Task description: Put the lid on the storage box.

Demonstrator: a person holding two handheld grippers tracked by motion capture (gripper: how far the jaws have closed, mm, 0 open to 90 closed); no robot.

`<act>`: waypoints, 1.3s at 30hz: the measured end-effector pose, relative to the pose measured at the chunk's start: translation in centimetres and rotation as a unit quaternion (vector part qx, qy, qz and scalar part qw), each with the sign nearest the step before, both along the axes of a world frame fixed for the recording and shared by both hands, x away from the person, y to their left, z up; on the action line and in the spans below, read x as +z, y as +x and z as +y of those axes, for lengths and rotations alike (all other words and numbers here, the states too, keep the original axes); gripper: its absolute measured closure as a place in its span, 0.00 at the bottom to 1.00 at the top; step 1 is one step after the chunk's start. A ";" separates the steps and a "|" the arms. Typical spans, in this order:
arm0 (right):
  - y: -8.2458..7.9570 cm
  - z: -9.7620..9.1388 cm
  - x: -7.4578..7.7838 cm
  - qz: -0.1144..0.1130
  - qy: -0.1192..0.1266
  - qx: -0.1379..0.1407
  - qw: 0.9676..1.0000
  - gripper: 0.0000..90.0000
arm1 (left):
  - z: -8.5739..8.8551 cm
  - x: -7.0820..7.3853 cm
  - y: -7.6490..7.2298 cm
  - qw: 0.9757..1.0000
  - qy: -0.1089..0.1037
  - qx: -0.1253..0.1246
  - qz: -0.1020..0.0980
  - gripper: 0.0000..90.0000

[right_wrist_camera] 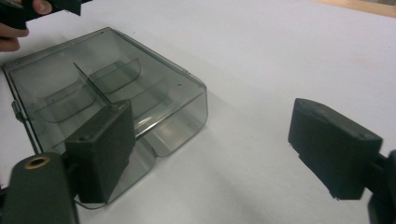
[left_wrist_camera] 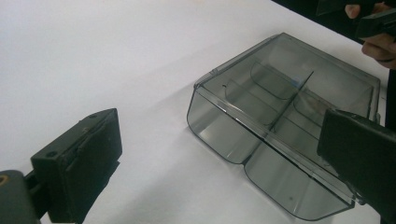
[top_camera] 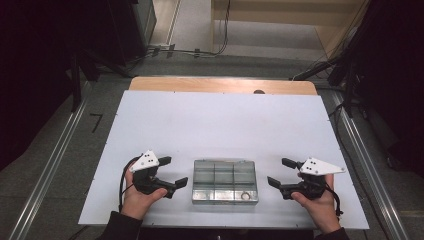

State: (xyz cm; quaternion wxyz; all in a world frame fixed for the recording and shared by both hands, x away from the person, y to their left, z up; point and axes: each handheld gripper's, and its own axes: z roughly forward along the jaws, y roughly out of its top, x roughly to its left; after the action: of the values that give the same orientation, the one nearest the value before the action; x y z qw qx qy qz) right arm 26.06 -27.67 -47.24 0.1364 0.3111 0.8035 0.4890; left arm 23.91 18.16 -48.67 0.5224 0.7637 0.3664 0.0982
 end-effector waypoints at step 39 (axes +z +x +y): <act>0.4 -6.1 -0.6 -0.012 0.009 -0.048 0.999 0.00 | 4.1 -0.9 0.4 0.999 -0.023 0.026 -0.007 0.00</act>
State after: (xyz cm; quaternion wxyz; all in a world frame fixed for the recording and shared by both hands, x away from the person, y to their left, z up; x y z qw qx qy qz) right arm 26.51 -33.77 -47.81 0.1664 0.3450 0.7815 0.4925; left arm 24.30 22.28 -49.61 0.5400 0.7407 0.3848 0.1085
